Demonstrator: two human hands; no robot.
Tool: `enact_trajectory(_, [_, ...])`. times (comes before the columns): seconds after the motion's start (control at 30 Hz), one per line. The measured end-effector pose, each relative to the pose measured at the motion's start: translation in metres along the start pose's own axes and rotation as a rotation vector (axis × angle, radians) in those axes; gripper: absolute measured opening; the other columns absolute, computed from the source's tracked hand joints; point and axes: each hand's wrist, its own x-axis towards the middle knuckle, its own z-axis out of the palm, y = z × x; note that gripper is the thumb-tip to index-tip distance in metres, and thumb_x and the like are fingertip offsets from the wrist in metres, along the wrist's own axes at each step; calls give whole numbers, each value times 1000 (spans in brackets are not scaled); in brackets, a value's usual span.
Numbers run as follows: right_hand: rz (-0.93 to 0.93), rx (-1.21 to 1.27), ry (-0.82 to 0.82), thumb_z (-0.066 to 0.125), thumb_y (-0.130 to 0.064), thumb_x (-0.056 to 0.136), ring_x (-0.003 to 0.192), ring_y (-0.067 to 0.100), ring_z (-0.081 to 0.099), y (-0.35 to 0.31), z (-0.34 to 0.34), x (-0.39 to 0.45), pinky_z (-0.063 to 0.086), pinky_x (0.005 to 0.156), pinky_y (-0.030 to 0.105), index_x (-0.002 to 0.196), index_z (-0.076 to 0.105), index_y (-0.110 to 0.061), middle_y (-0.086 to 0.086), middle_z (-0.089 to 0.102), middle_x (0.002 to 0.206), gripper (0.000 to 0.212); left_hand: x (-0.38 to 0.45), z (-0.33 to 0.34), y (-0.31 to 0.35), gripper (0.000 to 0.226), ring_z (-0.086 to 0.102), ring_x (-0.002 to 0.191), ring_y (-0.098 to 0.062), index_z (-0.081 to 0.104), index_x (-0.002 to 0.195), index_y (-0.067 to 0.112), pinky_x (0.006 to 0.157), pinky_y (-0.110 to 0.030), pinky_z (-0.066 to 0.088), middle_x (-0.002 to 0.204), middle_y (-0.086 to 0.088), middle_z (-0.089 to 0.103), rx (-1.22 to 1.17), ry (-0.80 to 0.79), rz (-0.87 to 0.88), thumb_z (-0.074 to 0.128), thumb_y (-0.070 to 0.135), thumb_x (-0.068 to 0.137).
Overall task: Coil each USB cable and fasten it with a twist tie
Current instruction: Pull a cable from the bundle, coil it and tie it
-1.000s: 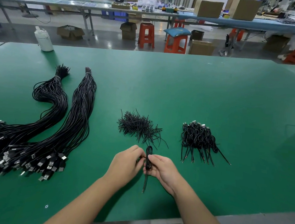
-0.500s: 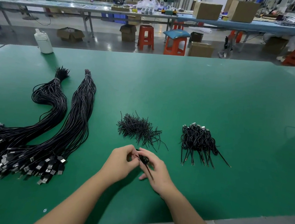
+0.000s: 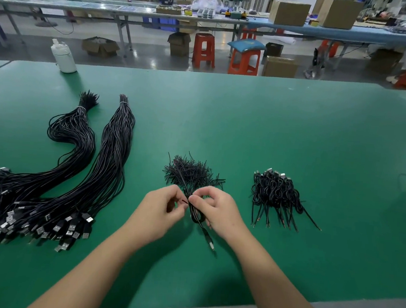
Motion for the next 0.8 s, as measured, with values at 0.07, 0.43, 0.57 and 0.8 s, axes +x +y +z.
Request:
enact_trajectory(0.07, [46, 134, 1, 67, -24, 94, 38, 14, 33, 0, 3, -1, 25, 38, 20, 92, 53, -19, 8, 53, 56, 15, -5, 0, 7, 15, 49, 55, -6, 56, 80, 25, 55, -23, 41, 64, 16, 52, 245, 56, 143, 67, 19, 87])
enact_trajectory(0.43, [80, 412, -162, 69, 4, 86, 72, 20, 64, 7, -3, -14, 54, 64, 32, 108, 71, -11, 11, 69, 91, 26, -1, -3, 0, 19, 40, 50, -6, 58, 73, 30, 52, -22, 35, 55, 10, 51, -12, 37, -70, 69, 20, 86])
enact_trajectory(0.57, [87, 288, -13, 70, -12, 91, 60, 20, 49, 11, -2, -12, 40, 55, 32, 107, 71, -5, 9, 64, 79, 18, -5, 1, 7, 20, 44, 52, -5, 54, 75, 29, 52, -18, 35, 58, 11, 52, 33, 19, 14, 67, 20, 87])
enact_trajectory(0.8, [132, 250, 37, 67, -22, 94, 47, 18, 48, 13, 0, -12, 42, 49, 25, 105, 57, -14, 13, 60, 65, 17, -7, 9, 14, 18, 51, 56, -25, 60, 79, 15, 54, -34, 48, 72, 0, 55, 588, 65, 457, 76, 6, 78])
